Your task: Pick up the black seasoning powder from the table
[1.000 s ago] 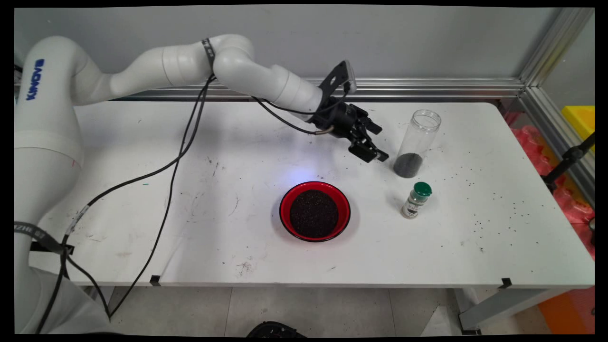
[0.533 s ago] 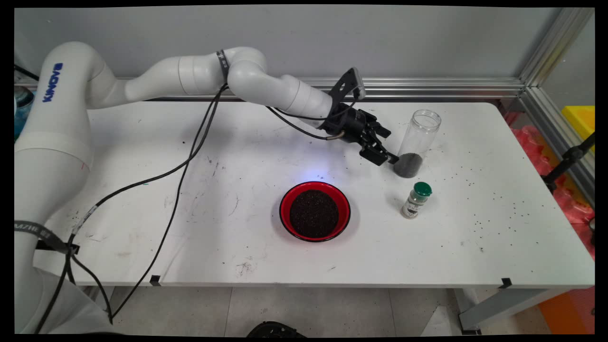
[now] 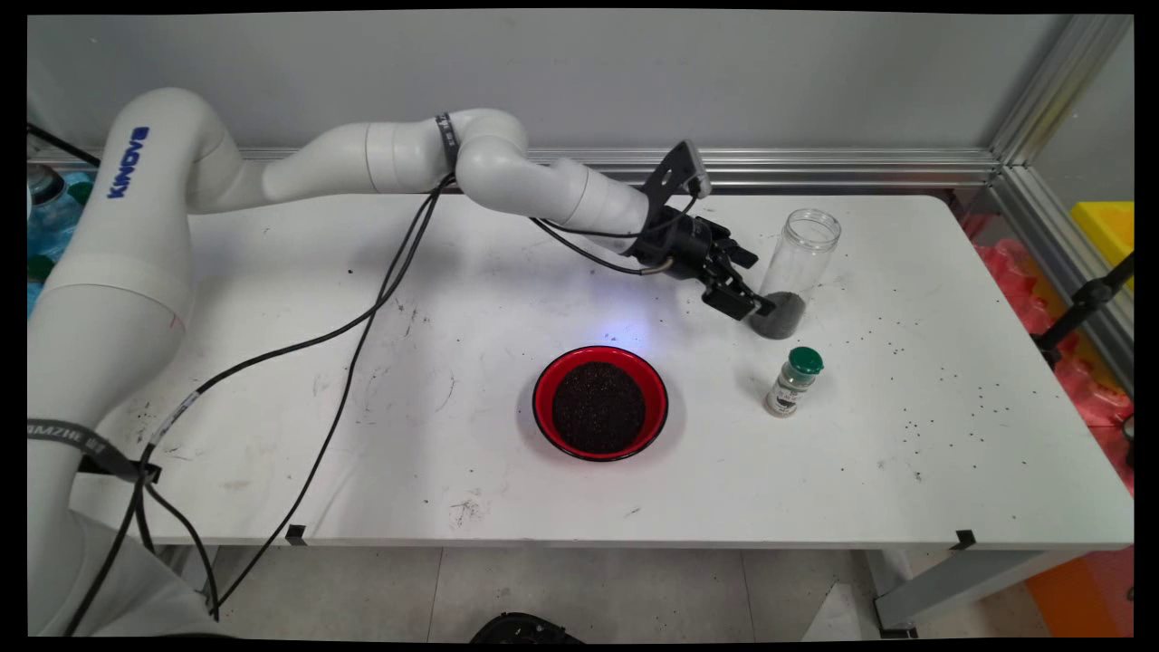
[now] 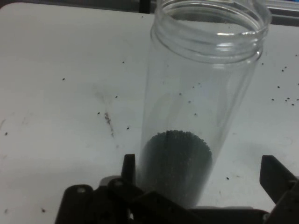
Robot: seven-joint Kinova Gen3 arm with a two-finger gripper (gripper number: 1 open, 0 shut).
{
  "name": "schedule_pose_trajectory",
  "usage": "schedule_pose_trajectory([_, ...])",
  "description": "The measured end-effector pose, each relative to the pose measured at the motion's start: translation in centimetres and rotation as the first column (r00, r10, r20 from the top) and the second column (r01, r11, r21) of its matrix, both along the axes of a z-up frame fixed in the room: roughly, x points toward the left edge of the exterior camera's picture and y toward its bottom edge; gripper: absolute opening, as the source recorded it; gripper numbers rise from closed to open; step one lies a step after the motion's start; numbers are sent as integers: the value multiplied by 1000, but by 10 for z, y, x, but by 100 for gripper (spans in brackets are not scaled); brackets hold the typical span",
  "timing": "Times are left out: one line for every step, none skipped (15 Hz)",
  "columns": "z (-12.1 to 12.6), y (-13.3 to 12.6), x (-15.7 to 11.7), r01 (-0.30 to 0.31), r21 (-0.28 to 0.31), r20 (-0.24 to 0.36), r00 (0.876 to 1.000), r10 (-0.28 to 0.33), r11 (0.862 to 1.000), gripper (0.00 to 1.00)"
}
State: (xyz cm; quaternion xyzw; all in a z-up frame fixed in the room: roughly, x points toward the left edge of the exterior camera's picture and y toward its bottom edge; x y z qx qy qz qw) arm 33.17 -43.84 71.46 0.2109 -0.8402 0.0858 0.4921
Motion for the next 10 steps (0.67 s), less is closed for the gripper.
schedule_pose_trajectory([-2, -1, -2, 1, 0, -3, 1000, -1, 1000, 100])
schedule_pose_trajectory([-3, -2, -4, 0, 0, -6, 1000, 0, 1000, 100])
schedule_pose_trajectory([-5, -3, -6, 0, 1, -10, 1000, 0, 1000, 100])
schedule_pose_trajectory([-7, -4, -8, 0, 2, -13, 1000, 0, 1000, 100])
schedule_pose_trajectory([-8, -4, -9, 0, 2, -15, 1000, 0, 1000, 100])
schedule_pose_trajectory([-9, -5, -10, 0, 3, -17, 1000, 0, 1000, 100])
schedule_pose_trajectory([-11, -6, -12, -1, 4, -21, 1000, 1, 1000, 100])
schedule_pose_trajectory([-12, -6, -14, -1, 4, -23, 1000, 1, 1000, 100])
schedule_pose_trajectory([-13, -7, -15, -2, 4, -25, 1000, 2, 1000, 100])
schedule_pose_trajectory([-15, -8, -17, -3, 4, -27, 1000, 3, 1000, 100])
